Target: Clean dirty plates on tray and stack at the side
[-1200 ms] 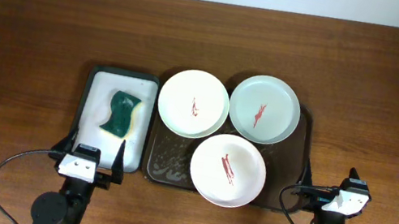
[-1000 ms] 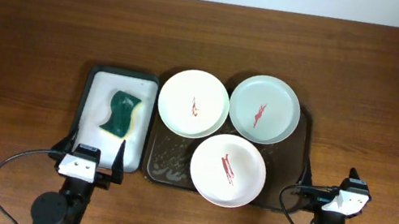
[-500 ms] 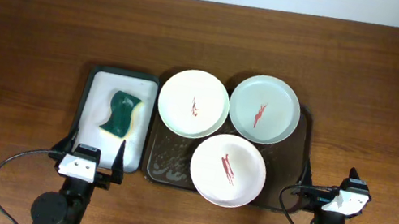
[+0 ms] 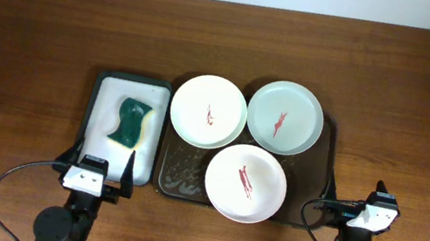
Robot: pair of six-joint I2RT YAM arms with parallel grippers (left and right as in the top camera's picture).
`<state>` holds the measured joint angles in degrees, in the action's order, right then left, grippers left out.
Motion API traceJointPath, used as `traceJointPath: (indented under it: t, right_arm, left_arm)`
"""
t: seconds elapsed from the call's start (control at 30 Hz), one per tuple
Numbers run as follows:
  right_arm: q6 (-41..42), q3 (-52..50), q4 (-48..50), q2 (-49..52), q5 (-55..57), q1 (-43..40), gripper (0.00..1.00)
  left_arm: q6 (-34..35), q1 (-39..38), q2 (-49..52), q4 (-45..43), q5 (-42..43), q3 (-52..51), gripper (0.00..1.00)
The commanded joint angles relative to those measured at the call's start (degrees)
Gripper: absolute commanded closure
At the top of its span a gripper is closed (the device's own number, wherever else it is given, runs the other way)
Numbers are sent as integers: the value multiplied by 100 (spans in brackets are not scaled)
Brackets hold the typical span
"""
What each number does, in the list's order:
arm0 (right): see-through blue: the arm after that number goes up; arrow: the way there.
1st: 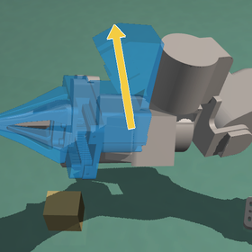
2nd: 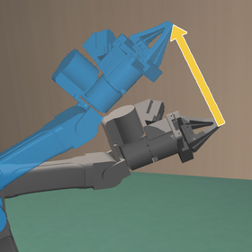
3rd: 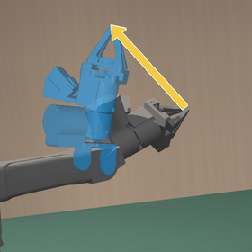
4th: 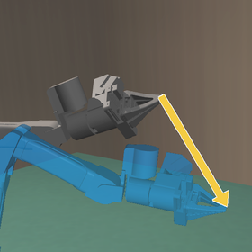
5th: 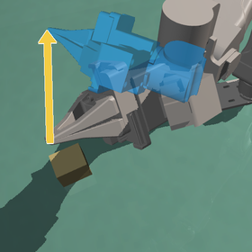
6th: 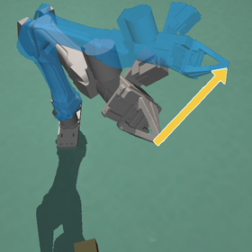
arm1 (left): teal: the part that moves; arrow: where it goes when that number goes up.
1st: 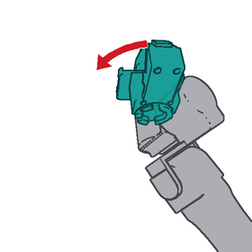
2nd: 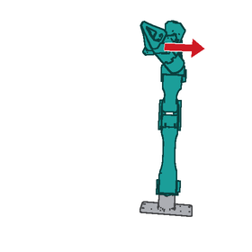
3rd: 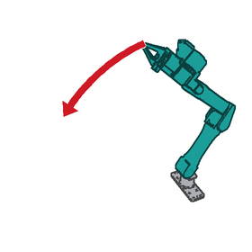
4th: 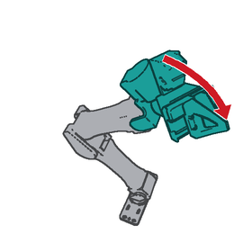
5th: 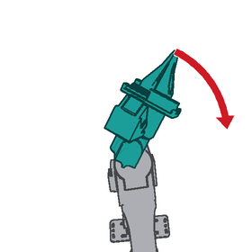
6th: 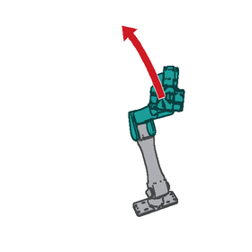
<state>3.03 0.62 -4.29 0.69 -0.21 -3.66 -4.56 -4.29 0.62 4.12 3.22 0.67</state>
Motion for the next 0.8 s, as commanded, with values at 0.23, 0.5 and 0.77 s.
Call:
traceJointPath:
  t: [0.23,0.5,0.77]
  right_arm:
    - [22,-31,-28,-37,2,-17,1]
    - [111,-26,52,-33,-326,-17,1]
    - [348,717,-813,243,-323,-17,2]
  left_arm:
    - [-92,35,-33,4,85,-15,0]
    - [385,35,-13,107,107,33,1]
    - [387,35,883,866,-155,901,0]
